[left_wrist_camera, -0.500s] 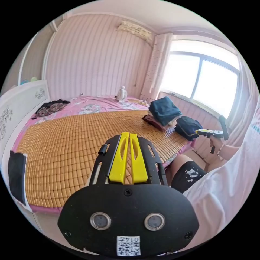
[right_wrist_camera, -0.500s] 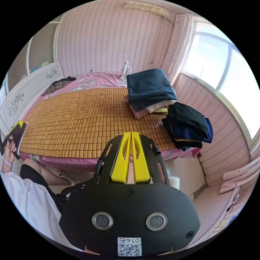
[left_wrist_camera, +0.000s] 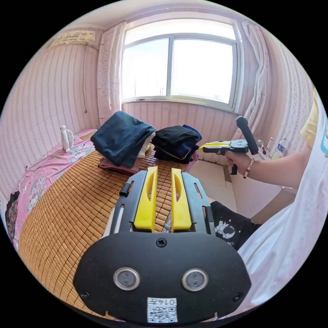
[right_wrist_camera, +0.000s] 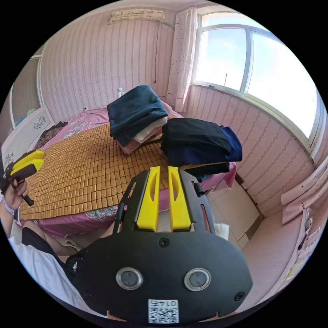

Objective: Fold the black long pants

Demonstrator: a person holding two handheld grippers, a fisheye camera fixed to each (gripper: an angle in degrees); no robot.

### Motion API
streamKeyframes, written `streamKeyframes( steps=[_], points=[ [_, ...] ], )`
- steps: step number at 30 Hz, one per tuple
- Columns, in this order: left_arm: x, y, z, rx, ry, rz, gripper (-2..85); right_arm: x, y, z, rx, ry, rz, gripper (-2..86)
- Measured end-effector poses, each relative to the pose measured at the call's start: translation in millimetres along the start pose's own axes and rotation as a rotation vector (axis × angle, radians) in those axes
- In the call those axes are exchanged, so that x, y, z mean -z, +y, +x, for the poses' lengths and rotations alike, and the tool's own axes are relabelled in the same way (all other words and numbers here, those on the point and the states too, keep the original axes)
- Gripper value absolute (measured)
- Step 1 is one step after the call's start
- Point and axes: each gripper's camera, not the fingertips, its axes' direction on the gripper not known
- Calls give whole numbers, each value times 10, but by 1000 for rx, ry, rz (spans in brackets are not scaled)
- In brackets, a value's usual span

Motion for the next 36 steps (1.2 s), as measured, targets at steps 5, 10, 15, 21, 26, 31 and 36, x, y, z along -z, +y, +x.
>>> streamKeyframes(
  steps=[5,10,15,21,26,31,36],
  points=[
    [-751,-568,74,-20,81,-62,90,-314,-172,433,-34,4,-47,78],
    [-1450,-965,27,-28,80,-155,106,-581,-397,913,-62,-13,6,86],
    [-2217,-1371,35,-29,164,-271,129,-697,-580,1429,-183,-96,20,106],
    [-2886,-1929,208,-96,146,-247,130,-749,-633,1753,-223,-199,55,102],
    [-3188,-2160,307,-108,26,-353,82,-745,-617,1791,-173,-158,26,31],
    [-2627,-2140,243,-70,58,-227,46,-224,-523,1672,-77,-213,139,9],
    [-1572,-1964,4,37,127,-16,41,440,-389,1300,1,-379,279,5]
  ],
)
